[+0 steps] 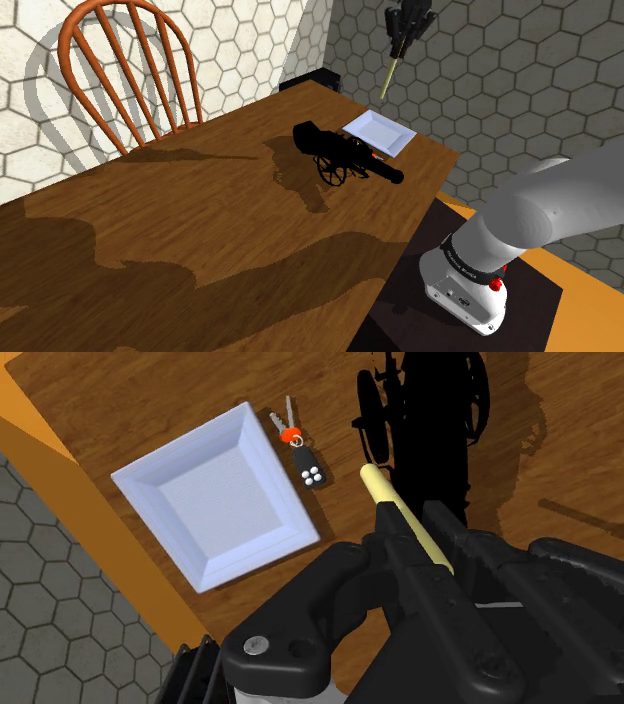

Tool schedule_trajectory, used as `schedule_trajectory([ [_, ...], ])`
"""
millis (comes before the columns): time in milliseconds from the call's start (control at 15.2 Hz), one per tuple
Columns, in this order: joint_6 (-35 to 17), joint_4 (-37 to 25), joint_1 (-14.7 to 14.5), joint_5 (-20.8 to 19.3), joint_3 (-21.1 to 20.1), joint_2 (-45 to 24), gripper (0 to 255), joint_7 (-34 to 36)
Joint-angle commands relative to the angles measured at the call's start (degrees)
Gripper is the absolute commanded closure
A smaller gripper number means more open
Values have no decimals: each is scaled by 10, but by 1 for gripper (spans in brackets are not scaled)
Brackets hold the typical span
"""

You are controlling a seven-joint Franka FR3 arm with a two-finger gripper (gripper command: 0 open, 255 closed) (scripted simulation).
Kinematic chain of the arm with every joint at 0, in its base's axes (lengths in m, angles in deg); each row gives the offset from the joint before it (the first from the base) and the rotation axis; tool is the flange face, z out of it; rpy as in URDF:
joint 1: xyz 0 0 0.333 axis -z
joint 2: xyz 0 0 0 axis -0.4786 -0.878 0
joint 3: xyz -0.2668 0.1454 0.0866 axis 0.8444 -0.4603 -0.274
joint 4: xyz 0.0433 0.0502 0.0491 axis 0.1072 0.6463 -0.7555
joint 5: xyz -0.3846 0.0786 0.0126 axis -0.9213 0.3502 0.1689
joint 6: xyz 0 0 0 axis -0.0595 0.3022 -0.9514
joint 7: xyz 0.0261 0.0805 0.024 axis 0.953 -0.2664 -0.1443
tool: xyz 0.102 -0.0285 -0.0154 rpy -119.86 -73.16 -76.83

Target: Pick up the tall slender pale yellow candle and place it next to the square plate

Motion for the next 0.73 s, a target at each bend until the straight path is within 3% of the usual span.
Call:
schedule_trajectory([
  [0,-11,14,3,-3,6,3,255,-10],
  [660,-87,96,3,-3,6,9,255,-10],
])
